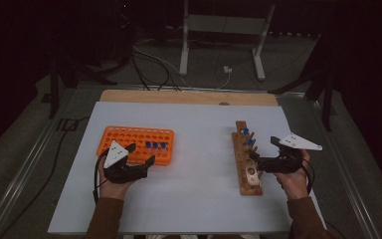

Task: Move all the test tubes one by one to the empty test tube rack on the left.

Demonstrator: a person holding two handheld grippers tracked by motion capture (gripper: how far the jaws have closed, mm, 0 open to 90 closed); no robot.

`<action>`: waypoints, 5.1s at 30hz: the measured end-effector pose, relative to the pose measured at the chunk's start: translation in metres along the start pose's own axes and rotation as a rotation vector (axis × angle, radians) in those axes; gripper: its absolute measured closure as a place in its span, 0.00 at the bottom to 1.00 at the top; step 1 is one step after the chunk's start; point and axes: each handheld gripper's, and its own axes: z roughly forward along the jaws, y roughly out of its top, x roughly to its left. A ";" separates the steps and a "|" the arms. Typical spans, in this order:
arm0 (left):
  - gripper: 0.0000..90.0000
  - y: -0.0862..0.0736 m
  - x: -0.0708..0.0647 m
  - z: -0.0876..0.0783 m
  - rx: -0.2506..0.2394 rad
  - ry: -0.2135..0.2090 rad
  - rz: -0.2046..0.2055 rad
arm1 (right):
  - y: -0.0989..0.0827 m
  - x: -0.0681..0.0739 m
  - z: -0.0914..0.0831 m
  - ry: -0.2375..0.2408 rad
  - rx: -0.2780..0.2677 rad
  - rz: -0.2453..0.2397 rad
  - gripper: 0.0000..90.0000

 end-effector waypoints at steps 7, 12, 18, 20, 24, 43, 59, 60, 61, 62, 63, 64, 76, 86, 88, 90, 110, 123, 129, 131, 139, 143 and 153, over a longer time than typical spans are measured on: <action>0.02 0.001 0.000 0.001 -0.004 0.031 -0.015 | 0.000 0.000 0.010 -0.003 0.016 -0.026 0.01; 0.02 0.001 0.001 0.002 -0.010 0.049 -0.022 | -0.001 0.002 0.017 0.007 0.042 -0.059 0.05; 0.02 0.000 0.001 0.003 -0.007 0.055 -0.022 | -0.002 0.004 0.030 0.019 0.092 -0.087 0.24; 0.02 -0.001 0.001 0.003 -0.007 0.060 -0.020 | -0.004 0.005 0.036 0.013 0.111 -0.106 0.41; 0.02 -0.002 0.001 0.004 -0.002 0.069 -0.019 | -0.006 0.004 0.044 -0.001 0.143 -0.130 0.66; 0.02 -0.003 0.001 0.003 0.001 0.088 -0.018 | 0.000 0.001 0.055 -0.025 0.154 -0.124 0.86; 0.02 -0.001 -0.001 0.000 -0.006 0.095 -0.014 | 0.020 0.002 0.044 -0.030 0.129 -0.104 0.86; 0.02 -0.001 -0.002 0.000 -0.005 0.096 -0.013 | 0.021 0.002 0.044 -0.030 0.129 -0.103 0.86; 0.02 -0.001 -0.002 0.001 -0.005 0.095 -0.013 | 0.023 0.003 0.042 -0.031 0.130 -0.106 0.86; 0.02 -0.001 -0.002 0.001 -0.002 0.094 -0.009 | 0.024 0.003 0.041 -0.029 0.127 -0.107 0.86; 0.02 -0.001 -0.003 0.001 -0.002 0.094 -0.007 | 0.026 0.002 0.040 -0.027 0.125 -0.110 0.86; 0.02 -0.001 -0.003 0.002 -0.003 0.095 -0.006 | 0.028 0.002 0.039 -0.026 0.121 -0.108 0.86; 0.02 0.008 -0.005 0.001 -0.012 0.091 0.012 | 0.054 0.007 0.019 -0.032 0.092 -0.137 0.86; 0.02 0.022 -0.011 0.005 0.003 0.073 0.027 | 0.074 0.014 0.008 -0.030 0.056 -0.174 0.86; 0.02 0.025 -0.013 0.007 0.001 0.068 0.028 | 0.076 0.016 0.008 -0.015 0.054 -0.175 0.86; 0.02 0.029 -0.016 0.009 -0.004 0.059 0.023 | 0.078 0.020 0.010 -0.003 0.059 -0.172 0.86; 0.05 0.058 -0.047 0.033 -0.017 -0.015 0.072 | 0.088 0.064 0.043 0.126 0.091 -0.207 0.86; 0.10 0.062 -0.071 0.055 0.011 -0.094 0.113 | 0.090 0.086 0.059 0.192 0.096 -0.206 0.86; 0.19 0.061 -0.082 0.068 0.030 -0.135 0.129 | 0.089 0.096 0.064 0.215 0.105 -0.207 0.86; 0.19 0.061 -0.085 0.071 0.035 -0.143 0.130 | 0.089 0.098 0.066 0.221 0.106 -0.208 0.86; 0.29 0.061 -0.095 0.079 0.029 -0.166 0.146 | 0.087 0.108 0.072 0.247 0.117 -0.209 0.86; 0.41 0.061 -0.097 0.082 0.020 -0.178 0.143 | 0.087 0.113 0.075 0.259 0.117 -0.216 0.86; 0.78 0.058 -0.095 0.085 0.014 -0.213 0.115 | 0.085 0.118 0.077 0.280 0.120 -0.211 0.86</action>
